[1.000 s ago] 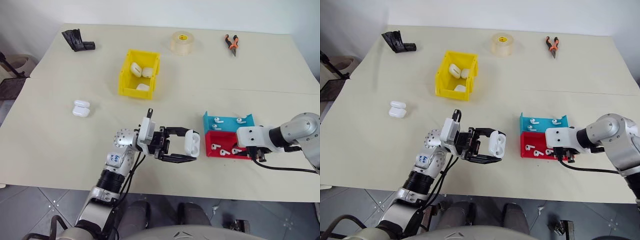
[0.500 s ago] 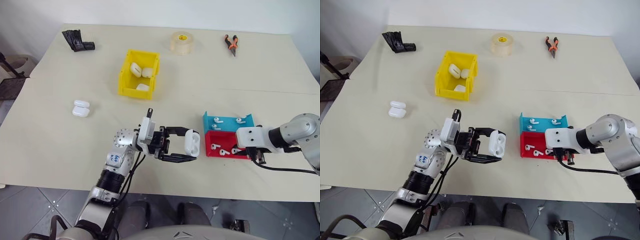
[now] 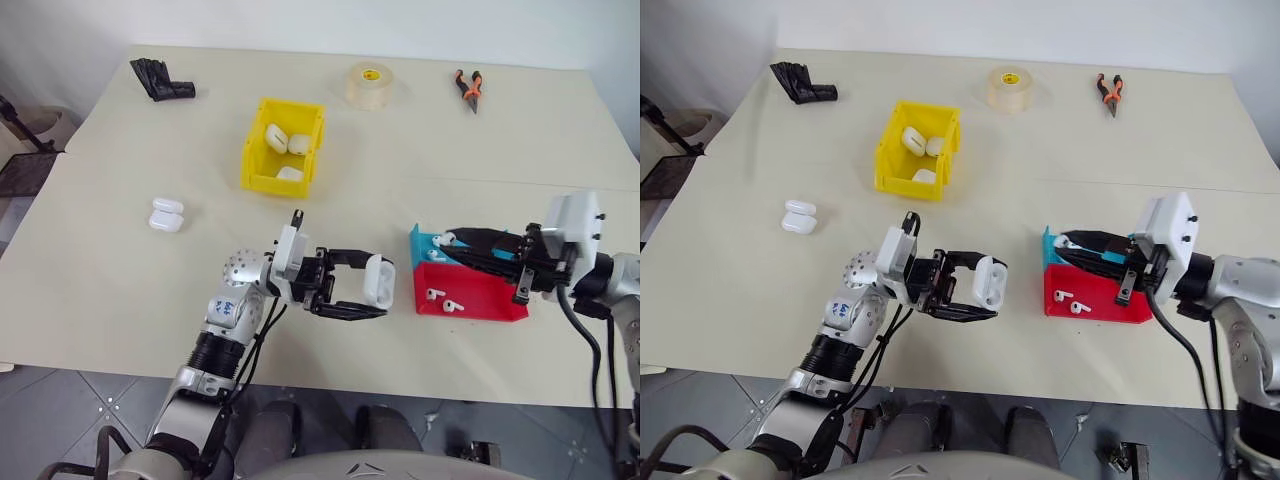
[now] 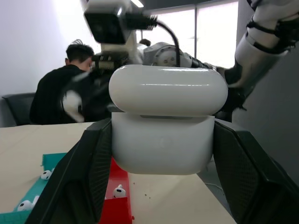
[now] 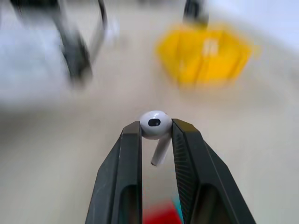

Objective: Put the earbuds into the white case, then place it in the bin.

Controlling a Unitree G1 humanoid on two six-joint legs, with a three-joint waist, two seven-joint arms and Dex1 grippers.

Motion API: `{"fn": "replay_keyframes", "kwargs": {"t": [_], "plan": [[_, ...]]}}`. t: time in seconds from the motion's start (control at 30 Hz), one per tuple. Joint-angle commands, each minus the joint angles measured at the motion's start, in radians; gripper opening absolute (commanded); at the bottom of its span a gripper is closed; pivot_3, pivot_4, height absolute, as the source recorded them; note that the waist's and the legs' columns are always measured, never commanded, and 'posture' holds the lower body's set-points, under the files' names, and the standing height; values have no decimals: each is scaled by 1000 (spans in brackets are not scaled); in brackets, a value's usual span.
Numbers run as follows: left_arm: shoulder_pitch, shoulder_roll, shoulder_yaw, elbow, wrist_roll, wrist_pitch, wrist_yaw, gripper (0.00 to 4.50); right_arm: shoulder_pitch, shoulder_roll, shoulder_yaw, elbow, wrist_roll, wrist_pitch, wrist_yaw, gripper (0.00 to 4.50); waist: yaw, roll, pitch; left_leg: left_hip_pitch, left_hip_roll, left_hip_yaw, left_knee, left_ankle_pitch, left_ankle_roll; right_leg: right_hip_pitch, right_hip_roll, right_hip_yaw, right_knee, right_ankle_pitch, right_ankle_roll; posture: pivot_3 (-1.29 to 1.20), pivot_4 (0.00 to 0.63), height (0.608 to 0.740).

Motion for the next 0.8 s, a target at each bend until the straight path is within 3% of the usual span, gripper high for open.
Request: {"fn": "replay_keyframes", "kwargs": {"t": [0.03, 0.1, 0.33, 0.8], "plan": [[-16, 8, 14, -45, -49, 54, -12, 2795, -5, 106, -45, -120, 163, 0, -167, 529, -1, 0, 0, 0, 0, 0, 0, 0, 0, 0, 0, 0, 0, 0, 0, 0, 150, 740], [-28, 13, 20, -46, -55, 78, -10, 2795, 14, 165, -23, -163, 197, -8, -235, 529, -2, 0, 0, 0, 0, 0, 0, 0, 0, -1, 0, 0, 1, 0, 0, 0, 150, 740], [-68, 21, 36, -24, -49, 107, -13, 2795, 108, 288, 156, -202, 138, -106, -246, 529, -2, 0, 0, 0, -2, 0, 0, 0, 0, -1, 0, 3, 2, 0, 0, 0, 150, 740], [-56, 20, 44, -58, -52, 138, 7, 2795, 96, 318, 250, -139, 114, -164, -272, 529, -4, 0, 0, 1, -2, 0, -1, 0, 0, -2, 0, 4, 2, 0, 0, 0, 150, 740]]}}
